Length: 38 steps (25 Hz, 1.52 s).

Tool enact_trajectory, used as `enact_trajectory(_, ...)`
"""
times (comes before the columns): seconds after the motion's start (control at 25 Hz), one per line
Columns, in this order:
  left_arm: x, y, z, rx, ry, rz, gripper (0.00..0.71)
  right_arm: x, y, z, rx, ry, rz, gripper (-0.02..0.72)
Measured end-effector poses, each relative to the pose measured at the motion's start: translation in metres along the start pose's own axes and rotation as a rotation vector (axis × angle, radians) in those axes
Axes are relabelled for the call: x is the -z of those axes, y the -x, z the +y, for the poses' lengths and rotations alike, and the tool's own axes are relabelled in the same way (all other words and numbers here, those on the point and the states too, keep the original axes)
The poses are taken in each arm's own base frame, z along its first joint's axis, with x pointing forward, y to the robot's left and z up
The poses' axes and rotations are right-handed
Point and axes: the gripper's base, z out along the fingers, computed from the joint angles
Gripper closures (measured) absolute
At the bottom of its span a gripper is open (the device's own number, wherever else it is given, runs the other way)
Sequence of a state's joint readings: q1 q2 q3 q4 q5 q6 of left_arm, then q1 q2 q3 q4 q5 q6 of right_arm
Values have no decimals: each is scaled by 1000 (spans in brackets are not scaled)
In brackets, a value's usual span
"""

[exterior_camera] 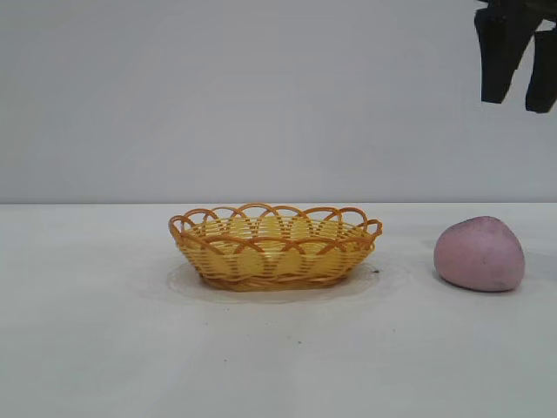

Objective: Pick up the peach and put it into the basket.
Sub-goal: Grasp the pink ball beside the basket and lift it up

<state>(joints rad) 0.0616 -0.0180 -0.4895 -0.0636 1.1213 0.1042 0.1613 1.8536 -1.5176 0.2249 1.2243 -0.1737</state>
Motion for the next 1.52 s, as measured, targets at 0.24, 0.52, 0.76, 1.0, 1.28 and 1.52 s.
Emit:
enact_trajectory(0.24, 0, 0, 0, 0, 0, 0, 329, -17, -8, 28, 5, -25, 65, 311)
enact_trajectory(0.52, 0, 0, 0, 0, 0, 0, 329, -42, -14, 42, 32, -59, 148, 311)
enact_trajectory(0.76, 0, 0, 0, 0, 0, 0, 329, -75, -10, 36, 18, -69, 231, 311)
enact_trajectory(1.0, 0, 0, 0, 0, 0, 0, 329, -104, -8, 29, 19, -89, 274, 425)
enact_trajectory(1.28, 0, 0, 0, 0, 0, 0, 329, -113, -7, 24, 40, -124, 294, 647)
enact_trajectory(1.52, 0, 0, 0, 0, 0, 0, 329, -109, -7, 22, 60, -149, 286, 703)
